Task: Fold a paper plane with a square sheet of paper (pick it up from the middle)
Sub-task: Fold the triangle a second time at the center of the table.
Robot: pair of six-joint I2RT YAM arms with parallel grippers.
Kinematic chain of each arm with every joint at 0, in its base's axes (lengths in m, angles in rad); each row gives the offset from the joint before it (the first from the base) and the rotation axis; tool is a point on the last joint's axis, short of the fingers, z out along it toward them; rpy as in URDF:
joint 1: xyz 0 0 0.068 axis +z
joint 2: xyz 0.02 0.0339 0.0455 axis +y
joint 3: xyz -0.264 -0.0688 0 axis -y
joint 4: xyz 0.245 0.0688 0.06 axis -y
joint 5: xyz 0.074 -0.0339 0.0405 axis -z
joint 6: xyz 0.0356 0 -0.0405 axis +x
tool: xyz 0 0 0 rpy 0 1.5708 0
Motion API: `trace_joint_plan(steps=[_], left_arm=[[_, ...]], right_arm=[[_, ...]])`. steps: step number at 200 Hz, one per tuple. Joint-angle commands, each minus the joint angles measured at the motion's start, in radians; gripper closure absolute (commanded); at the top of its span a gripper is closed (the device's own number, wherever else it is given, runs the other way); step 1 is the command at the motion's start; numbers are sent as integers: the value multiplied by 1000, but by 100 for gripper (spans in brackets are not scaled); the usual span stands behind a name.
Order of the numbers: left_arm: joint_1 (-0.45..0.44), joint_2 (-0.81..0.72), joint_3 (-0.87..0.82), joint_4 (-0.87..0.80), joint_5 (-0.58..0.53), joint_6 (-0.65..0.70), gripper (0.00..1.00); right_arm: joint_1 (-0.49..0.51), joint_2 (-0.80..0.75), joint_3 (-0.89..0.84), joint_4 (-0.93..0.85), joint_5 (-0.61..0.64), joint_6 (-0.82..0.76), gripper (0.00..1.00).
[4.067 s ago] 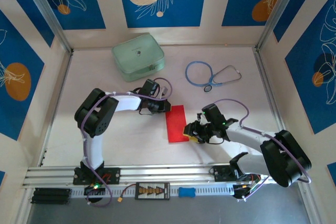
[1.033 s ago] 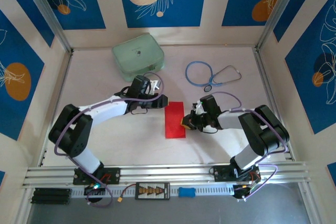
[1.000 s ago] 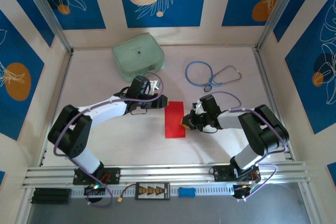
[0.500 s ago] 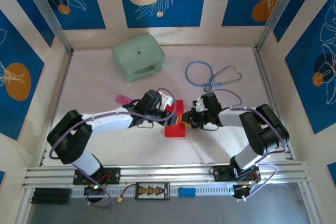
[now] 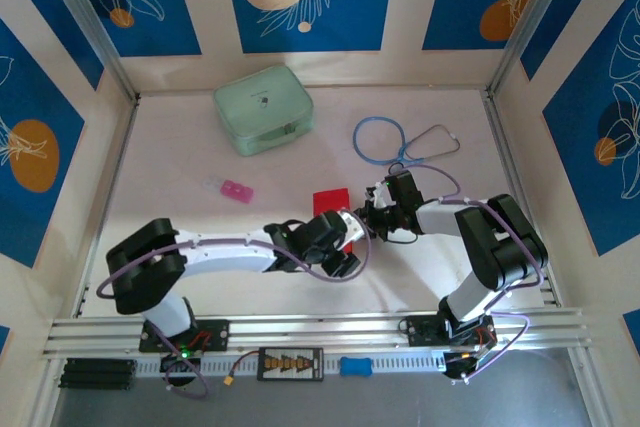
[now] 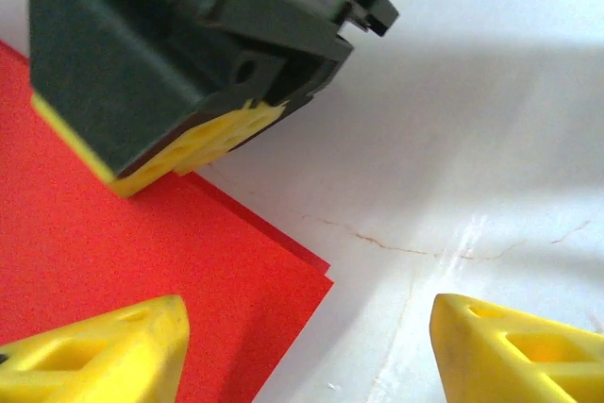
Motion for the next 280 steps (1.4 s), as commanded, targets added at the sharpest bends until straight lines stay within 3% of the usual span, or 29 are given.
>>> trace_joint_plan(steps=[1,73,112,149,179,210,247,280], left_arm=[[-42,41,48,-77,-156,77,27],[-114,161,140,-161,-330,108,25],[-119,162,140,-154,-374,101,30],[-118,139,124,-136,-372,97,46],[-118,126,114,-123,-367,92,68],[-117,114,109,-118,-360,75,83],[-76,84,93,-100,-237,-4,96],[28,34,26,19,51,-161,100]], right_arm=[[-7,2,21,-34,-30,-18,85],[-14,-7,21,-44,-32,-20,85],[-14,-9,19,-45,-28,-18,85],[-15,-11,17,-46,-27,-17,84],[-15,-17,16,-48,-25,-18,83],[-18,-39,10,-60,-10,-18,78],[-34,-125,-14,-137,95,-18,61],[-72,-264,-57,-232,188,-7,56]])
